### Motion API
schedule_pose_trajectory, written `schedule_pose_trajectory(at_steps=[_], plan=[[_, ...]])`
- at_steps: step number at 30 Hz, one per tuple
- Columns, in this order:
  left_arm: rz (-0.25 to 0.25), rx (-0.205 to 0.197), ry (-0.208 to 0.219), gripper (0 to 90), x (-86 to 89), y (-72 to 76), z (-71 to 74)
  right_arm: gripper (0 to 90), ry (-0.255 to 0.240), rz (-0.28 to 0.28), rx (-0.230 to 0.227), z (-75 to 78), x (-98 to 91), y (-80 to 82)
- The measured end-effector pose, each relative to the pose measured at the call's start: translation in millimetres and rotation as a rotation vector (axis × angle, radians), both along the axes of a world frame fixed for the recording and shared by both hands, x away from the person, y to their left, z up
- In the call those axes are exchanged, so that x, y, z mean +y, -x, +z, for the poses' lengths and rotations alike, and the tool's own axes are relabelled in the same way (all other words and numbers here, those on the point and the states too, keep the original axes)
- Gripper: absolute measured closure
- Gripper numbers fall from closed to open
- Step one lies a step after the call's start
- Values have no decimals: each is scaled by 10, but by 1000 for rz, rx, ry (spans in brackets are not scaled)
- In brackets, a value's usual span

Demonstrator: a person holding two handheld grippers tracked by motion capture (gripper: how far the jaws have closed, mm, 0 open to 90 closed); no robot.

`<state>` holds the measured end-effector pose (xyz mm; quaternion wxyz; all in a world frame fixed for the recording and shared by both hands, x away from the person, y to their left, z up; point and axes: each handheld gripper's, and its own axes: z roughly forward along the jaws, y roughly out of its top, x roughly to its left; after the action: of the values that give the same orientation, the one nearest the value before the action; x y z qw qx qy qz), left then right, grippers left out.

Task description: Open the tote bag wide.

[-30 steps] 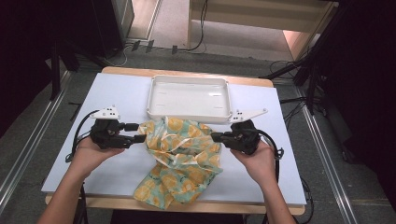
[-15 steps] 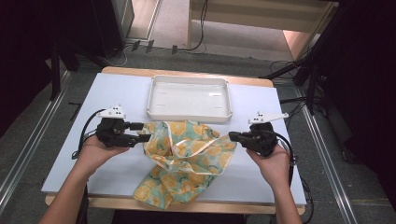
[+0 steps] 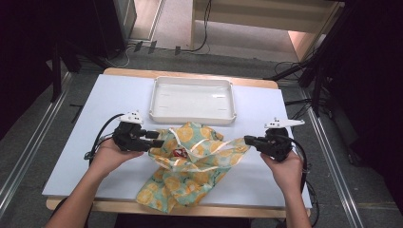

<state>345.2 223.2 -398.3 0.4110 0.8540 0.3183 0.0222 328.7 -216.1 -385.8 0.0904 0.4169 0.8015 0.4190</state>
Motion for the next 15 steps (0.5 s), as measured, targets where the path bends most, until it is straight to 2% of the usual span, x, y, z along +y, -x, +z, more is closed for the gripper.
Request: schedule_pose_trajectory(at_steps=[1,5,10,14,15], plan=[[0,10,8,629,-11,-6,-11,900,-3,-7,5,-14,-17,-5],[21,24,7,712,-40,-26,-32,900,-5,-13,13,-44,-50,-8],[27,12,8,880,-65,-31,-53,900,-7,-9,12,-59,-42,-4],[38,0,18,900,-33,-14,-2,900,-10,-18,14,-68,-73,-4],[44,7,28,900,-6,-15,19,900,-11,-23,15,-69,-81,-3]])
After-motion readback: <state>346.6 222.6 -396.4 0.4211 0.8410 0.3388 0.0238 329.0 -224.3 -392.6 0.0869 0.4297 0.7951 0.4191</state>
